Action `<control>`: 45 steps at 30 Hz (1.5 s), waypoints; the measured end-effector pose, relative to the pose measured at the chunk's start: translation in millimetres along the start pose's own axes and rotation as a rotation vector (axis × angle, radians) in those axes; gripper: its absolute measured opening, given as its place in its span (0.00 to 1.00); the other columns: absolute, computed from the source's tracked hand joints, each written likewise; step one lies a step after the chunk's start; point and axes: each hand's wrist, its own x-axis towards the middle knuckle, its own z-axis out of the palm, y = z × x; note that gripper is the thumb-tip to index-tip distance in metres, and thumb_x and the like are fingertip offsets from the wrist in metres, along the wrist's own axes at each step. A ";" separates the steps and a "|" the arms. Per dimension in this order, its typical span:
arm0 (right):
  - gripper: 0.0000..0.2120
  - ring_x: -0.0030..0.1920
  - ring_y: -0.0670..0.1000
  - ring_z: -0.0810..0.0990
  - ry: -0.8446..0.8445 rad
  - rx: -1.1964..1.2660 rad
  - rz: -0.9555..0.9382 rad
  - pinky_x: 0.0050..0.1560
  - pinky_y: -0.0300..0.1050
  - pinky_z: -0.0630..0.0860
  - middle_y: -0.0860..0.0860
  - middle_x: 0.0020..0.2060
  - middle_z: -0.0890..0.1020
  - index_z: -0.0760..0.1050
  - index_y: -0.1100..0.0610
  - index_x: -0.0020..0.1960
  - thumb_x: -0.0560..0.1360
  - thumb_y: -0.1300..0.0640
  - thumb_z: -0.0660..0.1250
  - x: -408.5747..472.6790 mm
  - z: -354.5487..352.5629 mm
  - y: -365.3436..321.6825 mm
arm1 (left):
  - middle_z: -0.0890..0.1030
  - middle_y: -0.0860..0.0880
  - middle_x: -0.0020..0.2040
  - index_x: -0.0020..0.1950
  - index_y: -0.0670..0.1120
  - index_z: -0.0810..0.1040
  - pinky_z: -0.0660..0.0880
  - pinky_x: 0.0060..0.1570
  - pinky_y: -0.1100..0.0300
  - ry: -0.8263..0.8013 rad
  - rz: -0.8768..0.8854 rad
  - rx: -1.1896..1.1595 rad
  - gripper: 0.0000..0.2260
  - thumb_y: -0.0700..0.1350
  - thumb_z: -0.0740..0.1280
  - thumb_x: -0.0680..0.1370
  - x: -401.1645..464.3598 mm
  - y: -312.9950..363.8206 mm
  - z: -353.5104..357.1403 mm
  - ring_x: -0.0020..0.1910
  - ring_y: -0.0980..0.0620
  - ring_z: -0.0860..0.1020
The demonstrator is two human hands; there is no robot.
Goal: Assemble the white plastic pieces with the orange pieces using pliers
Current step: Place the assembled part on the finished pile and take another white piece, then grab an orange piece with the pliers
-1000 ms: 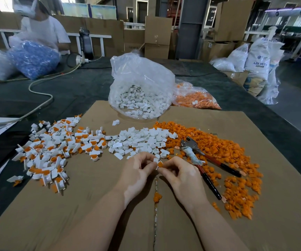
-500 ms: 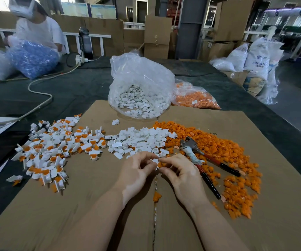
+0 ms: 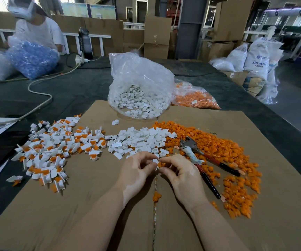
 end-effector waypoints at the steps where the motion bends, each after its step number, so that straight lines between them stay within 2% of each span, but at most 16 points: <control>1: 0.10 0.41 0.42 0.76 0.000 -0.005 0.000 0.44 0.37 0.75 0.45 0.42 0.80 0.81 0.55 0.51 0.71 0.62 0.72 -0.2 0.0 -0.1 | 0.81 0.50 0.40 0.49 0.53 0.78 0.70 0.38 0.72 0.001 0.001 0.002 0.06 0.42 0.67 0.76 0.2 -0.1 0.1 0.43 0.55 0.79; 3: 0.09 0.42 0.41 0.76 0.001 -0.011 0.002 0.44 0.37 0.74 0.45 0.42 0.80 0.81 0.55 0.51 0.71 0.62 0.72 -0.2 -0.2 -0.2 | 0.82 0.50 0.40 0.48 0.53 0.77 0.70 0.39 0.71 0.001 0.002 0.003 0.06 0.42 0.67 0.76 0.5 -0.1 0.5 0.43 0.55 0.79; 7: 0.09 0.42 0.41 0.75 -0.007 -0.020 0.003 0.45 0.38 0.75 0.44 0.42 0.80 0.81 0.54 0.51 0.71 0.62 0.72 0.3 -0.3 -0.5 | 0.82 0.47 0.41 0.50 0.50 0.79 0.74 0.47 0.59 0.003 -0.006 -0.018 0.05 0.42 0.67 0.76 1.0 -0.1 1.3 0.44 0.50 0.80; 11: 0.09 0.43 0.42 0.76 -0.007 -0.029 -0.010 0.45 0.41 0.76 0.45 0.42 0.80 0.81 0.55 0.51 0.71 0.62 0.71 0.1 -0.4 0.2 | 0.82 0.46 0.39 0.50 0.48 0.79 0.70 0.39 0.68 0.011 -0.003 -0.031 0.05 0.43 0.69 0.75 1.4 0.6 1.6 0.41 0.50 0.79; 13: 0.09 0.44 0.43 0.77 -0.012 -0.030 -0.017 0.45 0.43 0.76 0.45 0.42 0.80 0.81 0.55 0.51 0.71 0.62 0.72 -0.2 -0.4 0.2 | 0.81 0.46 0.38 0.50 0.47 0.79 0.69 0.36 0.69 0.020 0.004 -0.009 0.05 0.44 0.69 0.74 1.8 0.7 1.5 0.39 0.51 0.78; 16: 0.09 0.43 0.45 0.77 -0.010 -0.038 -0.028 0.44 0.45 0.77 0.46 0.42 0.80 0.81 0.56 0.51 0.70 0.61 0.73 -1.0 0.2 0.2 | 0.78 0.49 0.35 0.50 0.46 0.79 0.67 0.33 0.74 0.034 0.014 0.000 0.05 0.43 0.69 0.74 2.2 0.9 1.2 0.35 0.55 0.75; 20: 0.12 0.47 0.49 0.78 0.110 -0.170 0.001 0.50 0.49 0.75 0.49 0.45 0.80 0.80 0.57 0.53 0.70 0.58 0.74 -0.7 -5.2 0.1 | 0.76 0.51 0.33 0.49 0.44 0.79 0.67 0.32 0.75 0.060 -0.005 -0.054 0.05 0.41 0.70 0.74 2.3 1.8 0.6 0.32 0.60 0.74; 23: 0.18 0.57 0.54 0.76 0.216 -0.473 0.201 0.59 0.54 0.68 0.55 0.55 0.79 0.75 0.59 0.61 0.75 0.52 0.68 3.2 -18.0 2.6 | 0.74 0.52 0.31 0.48 0.44 0.79 0.66 0.32 0.76 0.071 -0.004 -0.058 0.04 0.41 0.70 0.74 2.5 1.3 0.2 0.29 0.65 0.72; 25: 0.27 0.66 0.54 0.68 0.103 -0.691 0.442 0.66 0.54 0.60 0.55 0.66 0.71 0.65 0.57 0.71 0.78 0.42 0.57 6.8 -29.3 6.2 | 0.75 0.52 0.32 0.48 0.45 0.79 0.67 0.32 0.76 0.074 -0.001 -0.052 0.04 0.41 0.69 0.74 3.3 1.4 0.3 0.29 0.65 0.73; 27: 0.34 0.71 0.54 0.60 -0.053 -0.831 0.609 0.70 0.58 0.53 0.55 0.71 0.63 0.56 0.56 0.74 0.77 0.36 0.52 10.3 -39.0 11.6 | 0.77 0.49 0.34 0.48 0.45 0.79 0.67 0.33 0.76 0.075 -0.004 -0.057 0.04 0.41 0.69 0.74 3.7 1.8 0.4 0.31 0.63 0.74; 29: 0.35 0.71 0.56 0.58 -0.169 -0.880 0.688 0.70 0.62 0.50 0.56 0.71 0.60 0.57 0.56 0.73 0.75 0.33 0.53 13.8 -45.0 15.2 | 0.78 0.47 0.35 0.48 0.46 0.78 0.68 0.33 0.76 0.073 -0.014 -0.075 0.04 0.41 0.70 0.74 3.5 2.3 0.5 0.32 0.60 0.74; 33: 0.27 0.66 0.56 0.63 -0.197 -0.941 0.664 0.68 0.59 0.56 0.56 0.65 0.65 0.68 0.53 0.64 0.74 0.35 0.57 17.7 -48.8 14.6 | 0.79 0.44 0.36 0.47 0.48 0.78 0.69 0.33 0.75 0.072 -0.025 -0.083 0.03 0.42 0.69 0.74 3.1 3.4 -0.4 0.34 0.56 0.75; 38: 0.20 0.59 0.54 0.69 -0.150 -0.924 0.548 0.59 0.49 0.67 0.53 0.57 0.72 0.67 0.55 0.56 0.75 0.39 0.58 20.6 -52.4 10.6 | 0.82 0.40 0.41 0.49 0.45 0.78 0.70 0.35 0.75 0.080 -0.072 -0.141 0.05 0.42 0.69 0.75 3.9 5.5 -2.2 0.37 0.55 0.77; 41: 0.16 0.50 0.51 0.72 -0.151 -0.725 0.470 0.47 0.45 0.70 0.51 0.48 0.74 0.66 0.54 0.51 0.77 0.40 0.57 23.4 -54.9 0.3 | 0.80 0.38 0.40 0.49 0.44 0.79 0.71 0.35 0.68 0.108 -0.143 -0.256 0.05 0.41 0.70 0.74 6.6 9.7 -2.5 0.35 0.52 0.75; 45: 0.15 0.36 0.48 0.75 -0.352 -0.279 0.470 0.34 0.43 0.68 0.47 0.37 0.74 0.72 0.54 0.46 0.78 0.42 0.57 28.2 -54.7 -22.2 | 0.80 0.42 0.38 0.50 0.39 0.78 0.72 0.27 0.66 0.139 -0.294 -0.564 0.06 0.38 0.70 0.74 11.5 21.8 -4.2 0.27 0.56 0.76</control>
